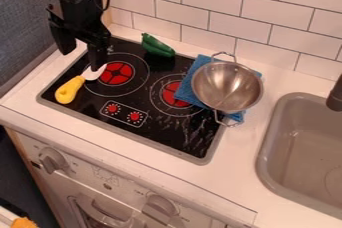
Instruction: Move the silver pot to the right bottom corner of the burner
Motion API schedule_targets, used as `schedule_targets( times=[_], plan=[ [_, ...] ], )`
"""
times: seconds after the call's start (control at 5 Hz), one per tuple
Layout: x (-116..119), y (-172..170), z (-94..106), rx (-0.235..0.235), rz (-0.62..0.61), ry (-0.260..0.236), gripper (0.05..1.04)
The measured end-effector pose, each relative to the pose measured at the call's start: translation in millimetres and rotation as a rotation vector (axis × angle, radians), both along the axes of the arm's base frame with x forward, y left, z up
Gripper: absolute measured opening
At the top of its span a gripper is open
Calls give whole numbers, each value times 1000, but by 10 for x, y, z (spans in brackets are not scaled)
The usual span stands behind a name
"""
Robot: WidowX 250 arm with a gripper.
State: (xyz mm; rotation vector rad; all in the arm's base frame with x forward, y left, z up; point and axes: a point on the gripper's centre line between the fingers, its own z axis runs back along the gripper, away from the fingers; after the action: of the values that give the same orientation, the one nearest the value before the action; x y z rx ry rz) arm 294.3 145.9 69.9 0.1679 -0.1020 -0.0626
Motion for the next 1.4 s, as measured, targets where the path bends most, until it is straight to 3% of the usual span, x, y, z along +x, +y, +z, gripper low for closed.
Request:
schedule_targets(
  times=[0.2,0.6,0.8,1.0,1.2,1.4],
  plan=[
    [-11,-32,-91,-17,7,26,1003],
    [170,-760,-88,-53,-104,56,1003],
    [321,-1158,22,-118,-110,22,1001],
    [505,-1370,3,-156,-85,0,1001],
    [636,-1368,-145,-166,-10,8,1001],
    [668,-1335,-368,-151,35,52,1001]
  ],
)
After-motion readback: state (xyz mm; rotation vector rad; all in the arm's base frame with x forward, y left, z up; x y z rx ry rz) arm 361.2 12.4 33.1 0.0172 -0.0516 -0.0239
